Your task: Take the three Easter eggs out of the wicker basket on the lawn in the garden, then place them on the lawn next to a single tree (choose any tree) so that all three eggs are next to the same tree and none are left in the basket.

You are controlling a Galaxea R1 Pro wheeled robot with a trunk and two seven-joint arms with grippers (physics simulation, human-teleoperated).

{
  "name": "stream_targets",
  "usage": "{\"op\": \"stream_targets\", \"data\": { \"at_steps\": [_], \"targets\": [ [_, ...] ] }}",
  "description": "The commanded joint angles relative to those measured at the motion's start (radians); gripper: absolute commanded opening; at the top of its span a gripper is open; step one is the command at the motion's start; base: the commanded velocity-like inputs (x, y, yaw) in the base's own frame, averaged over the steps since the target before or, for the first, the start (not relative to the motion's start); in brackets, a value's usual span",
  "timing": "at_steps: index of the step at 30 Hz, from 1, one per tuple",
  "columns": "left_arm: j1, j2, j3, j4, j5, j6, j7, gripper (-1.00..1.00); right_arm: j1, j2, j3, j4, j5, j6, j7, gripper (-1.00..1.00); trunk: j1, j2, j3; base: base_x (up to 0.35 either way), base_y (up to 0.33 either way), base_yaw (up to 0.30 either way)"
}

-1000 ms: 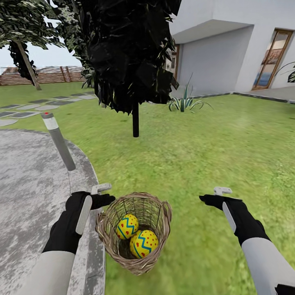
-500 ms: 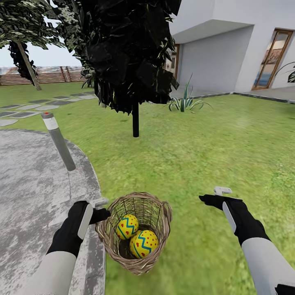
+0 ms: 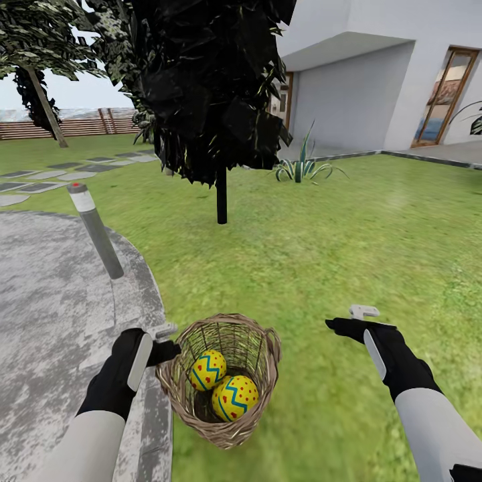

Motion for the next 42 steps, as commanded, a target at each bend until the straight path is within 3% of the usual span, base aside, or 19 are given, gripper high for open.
{"op": "stream_targets", "data": {
  "at_steps": [1, 16, 30, 37, 38, 42],
  "targets": [
    [0.0, -0.001, 0.002, 0.001, 0.011, 0.003, 0.009, 1.0, 0.0, 0.0, -0.002, -0.001, -0.002, 0.005, 0.004, 1.0, 0.004, -0.008, -0.004, 0.0, 0.0, 0.0],
    [0.0, -0.002, 0.001, 0.006, 0.012, 0.006, 0.009, 1.0, 0.0, -0.003, -0.004, -0.002, -0.002, 0.005, 0.004, 1.0, 0.017, -0.029, -0.025, 0.0, 0.0, 0.0],
    [0.0, -0.001, 0.003, 0.009, 0.012, 0.008, 0.009, 1.0, 0.0, -0.003, -0.006, 0.0, -0.002, 0.006, 0.004, 1.0, 0.023, -0.033, -0.079, 0.0, 0.0, 0.0],
    [0.0, -0.002, 0.002, 0.009, 0.012, 0.008, 0.009, 1.0, 0.0, -0.003, -0.007, 0.0, -0.002, 0.005, 0.004, 1.0, 0.023, -0.033, -0.079, 0.0, 0.0, 0.0],
    [0.0, -0.002, 0.002, 0.014, 0.012, 0.009, 0.009, -1.0, 0.0, -0.004, -0.007, 0.0, -0.002, 0.005, 0.004, 1.0, 0.023, -0.033, -0.079, 0.0, 0.0, 0.0],
    [0.0, -0.002, 0.002, 0.049, 0.013, 0.008, 0.009, -1.0, 0.0, -0.004, -0.007, 0.0, -0.003, 0.005, 0.004, 1.0, 0.023, -0.033, -0.079, 0.0, 0.0, 0.0]
  ]
}}
